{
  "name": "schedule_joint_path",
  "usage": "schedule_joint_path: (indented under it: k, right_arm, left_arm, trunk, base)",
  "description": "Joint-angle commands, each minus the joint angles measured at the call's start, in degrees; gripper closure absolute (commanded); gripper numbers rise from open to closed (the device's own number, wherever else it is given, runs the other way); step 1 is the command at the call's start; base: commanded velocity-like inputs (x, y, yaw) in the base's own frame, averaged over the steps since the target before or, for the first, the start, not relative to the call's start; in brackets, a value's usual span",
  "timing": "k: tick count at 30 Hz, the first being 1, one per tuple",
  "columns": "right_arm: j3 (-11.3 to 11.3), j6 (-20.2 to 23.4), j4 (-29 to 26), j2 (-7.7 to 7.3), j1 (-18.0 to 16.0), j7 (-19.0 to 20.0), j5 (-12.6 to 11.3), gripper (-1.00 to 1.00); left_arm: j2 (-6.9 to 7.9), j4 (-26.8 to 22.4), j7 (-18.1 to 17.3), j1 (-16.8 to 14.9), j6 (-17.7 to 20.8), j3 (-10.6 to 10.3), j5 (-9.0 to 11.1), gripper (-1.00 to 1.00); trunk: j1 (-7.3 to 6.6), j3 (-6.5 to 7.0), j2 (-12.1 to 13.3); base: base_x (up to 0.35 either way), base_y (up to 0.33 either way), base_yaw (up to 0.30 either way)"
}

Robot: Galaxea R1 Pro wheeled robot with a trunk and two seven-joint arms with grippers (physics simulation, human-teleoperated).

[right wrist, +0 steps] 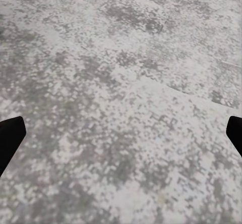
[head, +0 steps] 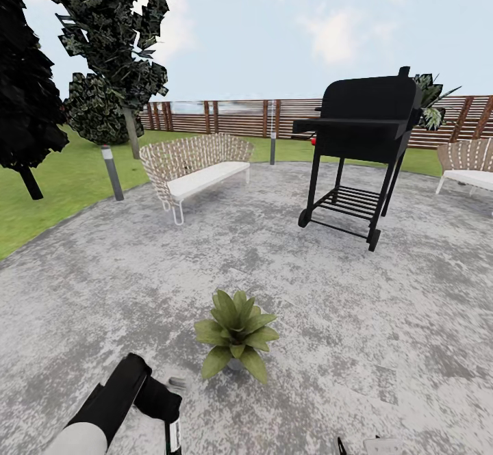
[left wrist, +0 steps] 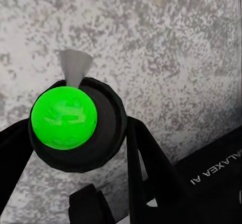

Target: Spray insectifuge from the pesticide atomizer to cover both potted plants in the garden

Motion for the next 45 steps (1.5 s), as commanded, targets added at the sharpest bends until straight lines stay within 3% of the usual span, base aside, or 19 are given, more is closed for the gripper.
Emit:
schedule_joint_path:
  k: [1,3,4,5,29,36,38,39,45]
  right_arm:
    - [-0.36,-0.19,0.07,0.02,-0.04,-0.15,0.61,-1.00]
    - [-0.35,-0.18,0.08,0.02,-0.04,-0.10,0.61,-1.00]
    - [-0.36,-0.18,0.08,0.02,-0.04,-0.14,0.65,-1.00]
    - [-0.28,-0.18,0.22,0.02,-0.04,-0.08,0.76,-1.00]
    - [-0.28,-0.27,0.12,0.02,-0.04,-0.09,0.73,-1.00]
    - [-0.34,-0.26,-0.01,-0.07,-0.04,-0.14,0.74,-1.00]
    - [-0.36,-0.27,0.01,0.01,-0.04,-0.17,0.68,-1.00]
    - [-0.36,-0.27,0.02,0.02,-0.04,-0.17,0.67,-1.00]
    - [-0.31,-0.27,0.12,0.02,-0.04,-0.17,0.67,-1.00]
  left_arm:
    - [-0.22,-0.11,-0.62,-0.68,0.34,-0.19,-0.75,1.00]
    - [-1.16,-0.16,-0.67,-2.21,1.77,-0.87,-0.83,1.00]
    - [-1.95,-0.51,-0.68,-3.02,4.45,-1.21,-0.89,1.00]
    - [-1.58,-3.01,-0.69,-2.93,5.64,-4.11,-0.97,1.00]
    - [-1.28,-3.01,-0.64,-3.55,5.80,-3.97,-1.09,1.00]
    - [-1.86,-3.00,-0.36,-3.59,5.72,-4.14,-1.31,1.00]
    - [-2.07,-3.07,-0.40,-3.86,5.90,-4.11,-4.23,1.00]
    - [-2.18,-3.09,-0.53,-4.18,6.01,-4.02,-6.80,1.00]
    - [-2.23,-3.09,-0.68,-4.29,6.05,-3.97,-7.94,1.00]
  trunk:
    - [-0.01,-0.06,-0.02]
    - [-0.01,-0.06,-0.02]
    - [-0.01,-0.06,-0.02]
    - [-0.01,-0.06,-0.02]
    - [-0.01,-0.06,-0.02]
    - [-0.01,-0.06,-0.02]
    - [-0.01,-0.06,-0.02]
    - [-0.01,-0.06,-0.02]
    - [-0.01,-0.06,-0.02]
  base:
    - [0.000,0.000,0.000]
    - [0.000,0.000,-0.003]
    - [0.000,0.000,-0.102]
    - [0.000,0.000,0.000]
    - [0.027,-0.043,0.000]
    - [0.000,0.000,0.000]
    - [0.000,0.000,0.000]
    - [0.021,0.000,0.000]
    - [0.218,-0.017,0.000]
